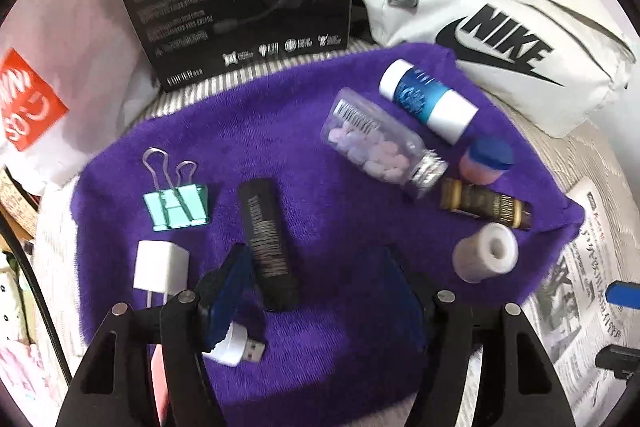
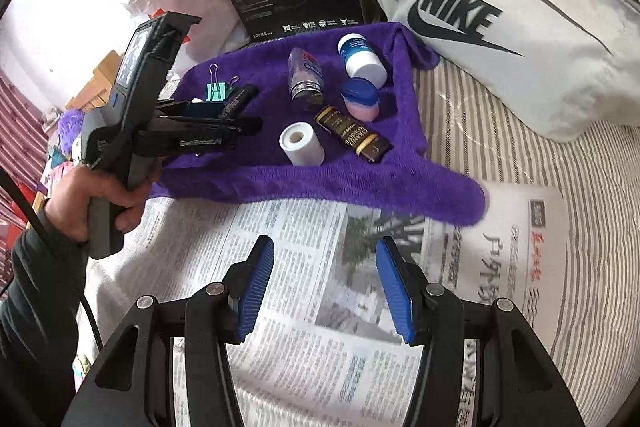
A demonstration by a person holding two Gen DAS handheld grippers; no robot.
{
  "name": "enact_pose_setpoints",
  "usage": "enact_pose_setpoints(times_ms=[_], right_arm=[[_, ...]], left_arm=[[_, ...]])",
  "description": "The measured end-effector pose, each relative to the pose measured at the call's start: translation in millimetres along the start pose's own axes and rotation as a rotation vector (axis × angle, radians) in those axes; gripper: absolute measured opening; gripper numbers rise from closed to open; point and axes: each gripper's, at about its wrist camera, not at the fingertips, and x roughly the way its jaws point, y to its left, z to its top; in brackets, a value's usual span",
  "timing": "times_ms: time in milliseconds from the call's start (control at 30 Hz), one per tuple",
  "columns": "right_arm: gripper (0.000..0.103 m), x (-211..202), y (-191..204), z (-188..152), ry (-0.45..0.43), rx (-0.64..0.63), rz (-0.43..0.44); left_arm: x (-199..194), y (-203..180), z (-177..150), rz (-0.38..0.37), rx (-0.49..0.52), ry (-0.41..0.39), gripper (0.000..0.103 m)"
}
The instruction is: Organize rigid objects
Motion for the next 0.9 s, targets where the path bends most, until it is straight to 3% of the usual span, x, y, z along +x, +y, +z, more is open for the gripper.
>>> enact_pose_setpoints(times_ms=[100, 200, 267, 467, 633, 767, 900], right_arm=[[0.053, -9.2, -0.9, -6.5, -0.007, 0.001, -0.007], [0.053, -17.3, -1.5, -9.7, -0.021, 0.006, -0.019], [0.053, -22.7, -2.8, -10.6, -0.036, 0.017, -0.026], [0.060, -34.9, 1.9, -5.6, -0.076, 0.032, -0.065], [0.071, -38.9, 16.1, -1.5, -0.091, 0.027, -0.080], [0.082, -41.1, 27.9, -0.2, -0.095, 0.013, -0.102], [0.088, -43.7, 37.7, 0.1, -0.108, 0.007, -0.121]], left_arm=[[-21.2, -7.1, -4.8, 0.035, 0.015, -0.031, 0.066], [-46.2, -9.6, -11.3, 0.021, 0.003, -0.066, 0.070], [-64.0, -11.9, -16.2, 0.021, -0.008, -0.082, 0.082], [-112.5, -17.3, -43.6, -0.007, -0.076, -0.135, 0.098], [-141.5, -16.4, -74.0, -0.057, -0.159, -0.140, 0.101], [-153.4, -16.5, -93.7, 0.012, -0.178, -0.132, 0.102], [-163.2, -16.2, -107.0, 0.031, -0.198, -0.133, 0.102]])
